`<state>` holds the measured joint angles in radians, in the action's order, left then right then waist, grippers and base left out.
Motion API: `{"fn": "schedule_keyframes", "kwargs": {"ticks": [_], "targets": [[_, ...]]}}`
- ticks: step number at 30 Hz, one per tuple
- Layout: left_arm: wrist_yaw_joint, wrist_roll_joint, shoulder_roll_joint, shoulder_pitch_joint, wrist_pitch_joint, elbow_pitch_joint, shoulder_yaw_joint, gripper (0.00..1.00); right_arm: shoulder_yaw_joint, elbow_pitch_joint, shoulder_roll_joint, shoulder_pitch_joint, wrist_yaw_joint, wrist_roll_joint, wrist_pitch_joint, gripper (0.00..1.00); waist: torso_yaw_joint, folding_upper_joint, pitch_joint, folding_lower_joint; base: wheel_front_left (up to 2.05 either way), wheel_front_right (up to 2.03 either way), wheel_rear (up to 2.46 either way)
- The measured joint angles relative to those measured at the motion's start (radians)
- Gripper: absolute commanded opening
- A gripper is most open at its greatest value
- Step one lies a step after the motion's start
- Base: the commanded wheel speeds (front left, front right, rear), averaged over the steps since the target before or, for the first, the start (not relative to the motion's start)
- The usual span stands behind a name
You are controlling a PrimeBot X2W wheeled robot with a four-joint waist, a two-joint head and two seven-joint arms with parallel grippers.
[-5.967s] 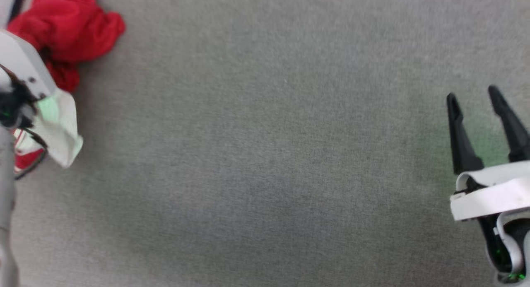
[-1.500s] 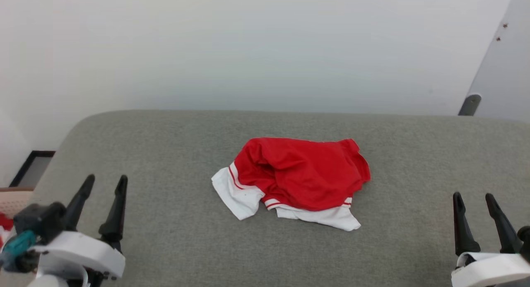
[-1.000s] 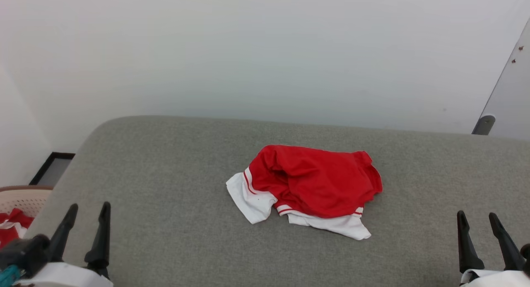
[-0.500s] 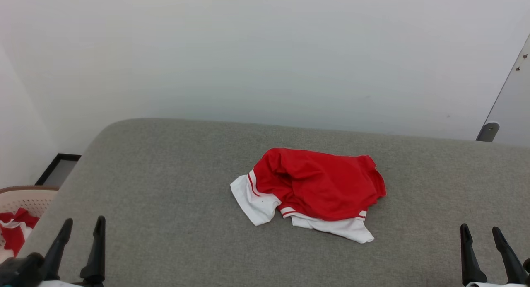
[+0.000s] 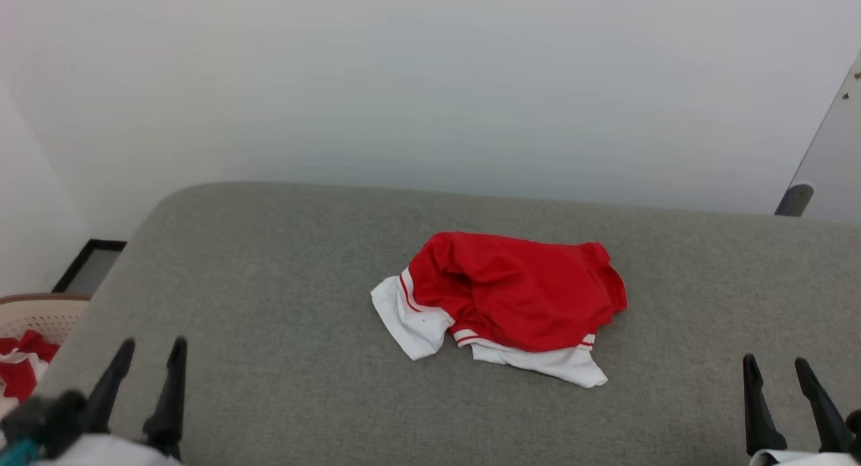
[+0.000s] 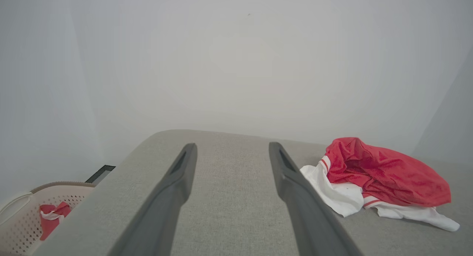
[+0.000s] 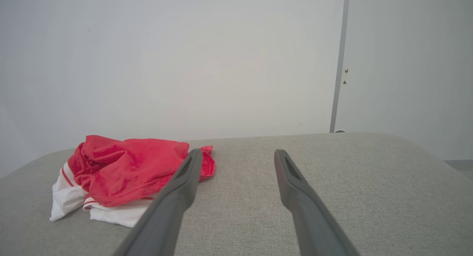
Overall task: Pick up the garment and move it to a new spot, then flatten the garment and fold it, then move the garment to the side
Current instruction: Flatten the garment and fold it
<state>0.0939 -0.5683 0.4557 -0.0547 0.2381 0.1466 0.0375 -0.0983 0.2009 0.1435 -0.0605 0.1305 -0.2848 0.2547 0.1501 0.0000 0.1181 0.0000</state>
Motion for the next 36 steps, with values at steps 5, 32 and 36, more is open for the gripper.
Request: {"fn": "schedule_keyframes", "kwargs": {"ticks": [5, 32, 36], "targets": [[0.013, -0.035, 0.026, 0.098, -0.094, -0.002, 0.034, 1.00, 0.020, -0.015, 0.006, 0.039, 0.000, 0.005, -0.013, 1.00, -0.013, 0.0000, -0.034, 0.0000, 0.00, 0.00, 0.00], [-0.015, -0.290, 0.109, 0.673, -0.882, 0.323, 0.230, 1.00, 0.127, -0.067, 0.024, 0.305, 0.000, 0.013, -0.007, 1.00, -0.225, 0.0000, -0.380, 0.0000, 0.00, 0.00, 0.00], [-0.025, -0.293, 0.100, 0.712, -0.934, 0.378, 0.250, 1.00, 0.125, -0.067, 0.020, 0.316, 0.000, 0.013, -0.001, 1.00, -0.256, 0.0000, -0.422, 0.0000, 0.00, 0.00, 0.00]]}}
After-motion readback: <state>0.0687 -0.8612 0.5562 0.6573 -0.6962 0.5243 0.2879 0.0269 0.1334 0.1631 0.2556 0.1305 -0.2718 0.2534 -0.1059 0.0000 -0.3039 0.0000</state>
